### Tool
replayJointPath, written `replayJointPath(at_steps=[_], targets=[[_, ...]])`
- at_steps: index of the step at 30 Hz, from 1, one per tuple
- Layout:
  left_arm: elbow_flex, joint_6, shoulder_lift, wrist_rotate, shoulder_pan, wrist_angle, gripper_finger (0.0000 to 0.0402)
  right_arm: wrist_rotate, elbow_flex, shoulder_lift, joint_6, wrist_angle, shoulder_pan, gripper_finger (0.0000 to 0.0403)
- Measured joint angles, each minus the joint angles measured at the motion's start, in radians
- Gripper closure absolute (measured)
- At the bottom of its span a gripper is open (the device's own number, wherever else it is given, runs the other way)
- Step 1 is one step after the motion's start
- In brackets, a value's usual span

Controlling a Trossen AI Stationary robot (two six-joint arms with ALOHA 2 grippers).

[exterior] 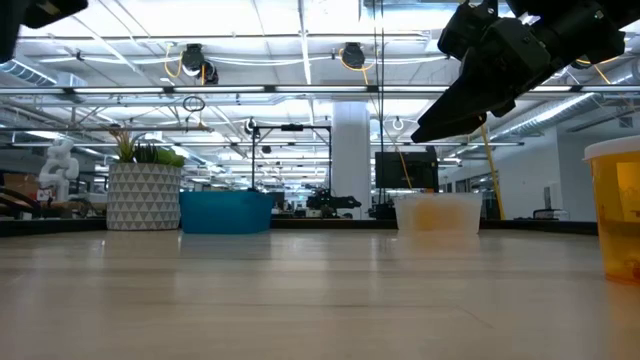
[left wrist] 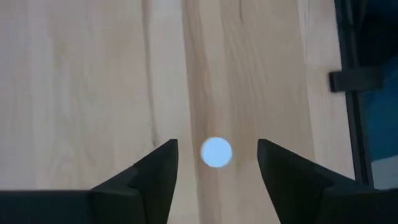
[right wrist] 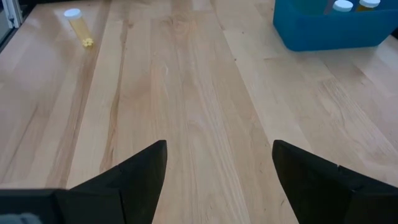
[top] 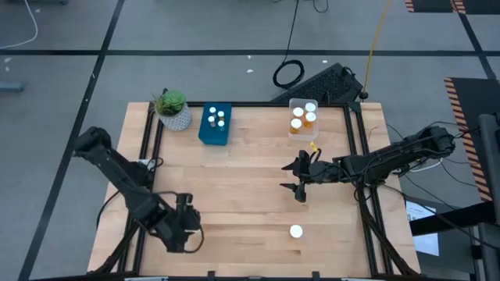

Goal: Pick and place medicine bottles into bin by pill shape (circle, oval)
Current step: Put the yellow bottled tablets into the blue bin

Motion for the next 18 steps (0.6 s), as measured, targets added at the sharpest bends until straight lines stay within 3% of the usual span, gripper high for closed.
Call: replayJointPath(at_steps=[12, 18], targets=[[0.024, -0.057, 0.163, 0.096, -0.002, -0.035, 0.0128, -0.001, 0.000, 0.000, -0.003, 0.000, 0.000, 0.0119], [0.024, -0.055, 0.198, 0.101, 0.005, -0.032, 0.0138, -0.001, 0.000, 0.000, -0.003, -0.001, 0.000, 0.0119]])
